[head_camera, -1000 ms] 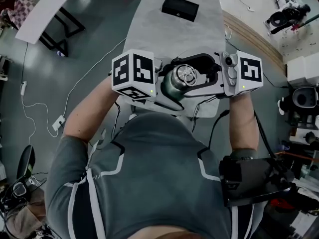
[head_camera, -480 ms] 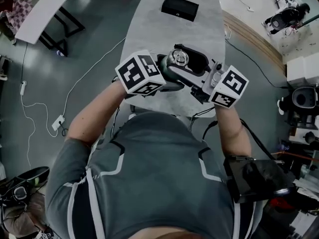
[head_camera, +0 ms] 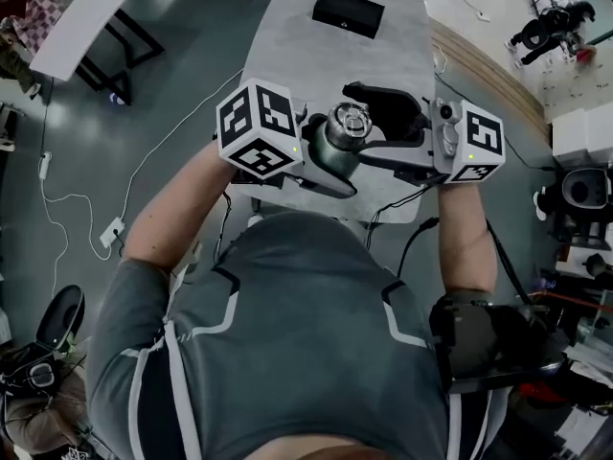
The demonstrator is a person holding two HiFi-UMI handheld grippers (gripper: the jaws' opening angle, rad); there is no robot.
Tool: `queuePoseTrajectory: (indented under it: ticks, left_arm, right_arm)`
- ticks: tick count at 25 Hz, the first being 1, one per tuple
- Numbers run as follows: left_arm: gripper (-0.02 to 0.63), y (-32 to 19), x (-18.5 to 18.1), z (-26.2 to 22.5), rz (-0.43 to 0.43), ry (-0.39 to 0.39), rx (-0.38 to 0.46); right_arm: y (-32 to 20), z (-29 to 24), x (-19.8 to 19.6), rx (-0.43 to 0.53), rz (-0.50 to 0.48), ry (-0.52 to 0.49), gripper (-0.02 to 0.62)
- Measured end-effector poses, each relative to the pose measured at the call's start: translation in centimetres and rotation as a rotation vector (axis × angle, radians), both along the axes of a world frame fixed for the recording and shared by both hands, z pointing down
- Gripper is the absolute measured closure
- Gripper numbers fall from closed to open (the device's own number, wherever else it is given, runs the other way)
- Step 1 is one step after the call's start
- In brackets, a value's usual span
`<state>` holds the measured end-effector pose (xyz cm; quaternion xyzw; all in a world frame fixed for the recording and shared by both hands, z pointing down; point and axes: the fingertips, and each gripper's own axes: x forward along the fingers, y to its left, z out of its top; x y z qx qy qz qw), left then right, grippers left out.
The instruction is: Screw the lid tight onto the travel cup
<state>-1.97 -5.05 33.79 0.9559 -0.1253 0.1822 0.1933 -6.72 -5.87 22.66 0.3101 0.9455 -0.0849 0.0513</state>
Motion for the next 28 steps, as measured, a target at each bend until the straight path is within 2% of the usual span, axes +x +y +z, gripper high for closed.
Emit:
queuePoseTrajectory:
  ticks: [2,6,10,13,16,20,22,23,25,27,28]
  left_arm:
    - [0.215,0.6,-0.1,0.0,0.029,-0.002,0.016]
    - [0.215,0.8,0.2,0.0,0.048,-0.013,0.03]
    - [0.215,0.7,0.9,-0.2,0.054,-0.017,0.032]
    - [0.215,0.3,0.9,-0.5,0.037,-0.023,0.047]
    - [0.215,-1.2,0.0,0.0,-0.068,-0.068,0.071]
    - [0.215,-4.8,-3.2,2.7,-0.346,-0.234,0.087]
    - [0.215,-5.9,-4.3,4.0,-0.431,-0.293,0.09]
    - [0.215,-5.9,-4.4,4.4,-0.443,-0.302,0.088]
    - [0.215,-5.3,-3.8,4.3,-0.389,-0.283,0.095]
    - [0.215,-3.7,-2.4,2.8,-0.235,-0.219,0.125]
    - [0.215,-2.7,-1.6,1.7,-0.149,-0.18,0.142]
  right_arm:
    - [0.4,-0.3,0.1,0.011,-0.064,-0.013,0.288]
    - [1.8,0.3,0.0,0.107,-0.158,0.02,0.285]
    - [1.7,0.8,-0.1,0.174,-0.152,0.048,0.287]
    - [1.7,1.1,-0.2,0.161,-0.14,0.054,0.311]
    - [0.5,1.4,-1.0,0.124,-0.025,0.061,0.316]
    - [-2.6,3.8,-3.1,0.124,0.318,0.154,0.319]
    - [-3.6,5.0,-3.8,0.114,0.452,0.194,0.319]
    - [-3.6,5.4,-3.8,0.115,0.475,0.206,0.319]
    - [-3.0,5.3,-3.4,0.116,0.411,0.204,0.319]
    - [-1.7,4.0,-2.1,0.077,0.222,0.167,0.318]
    - [-1.0,3.1,-1.4,0.044,0.117,0.139,0.291]
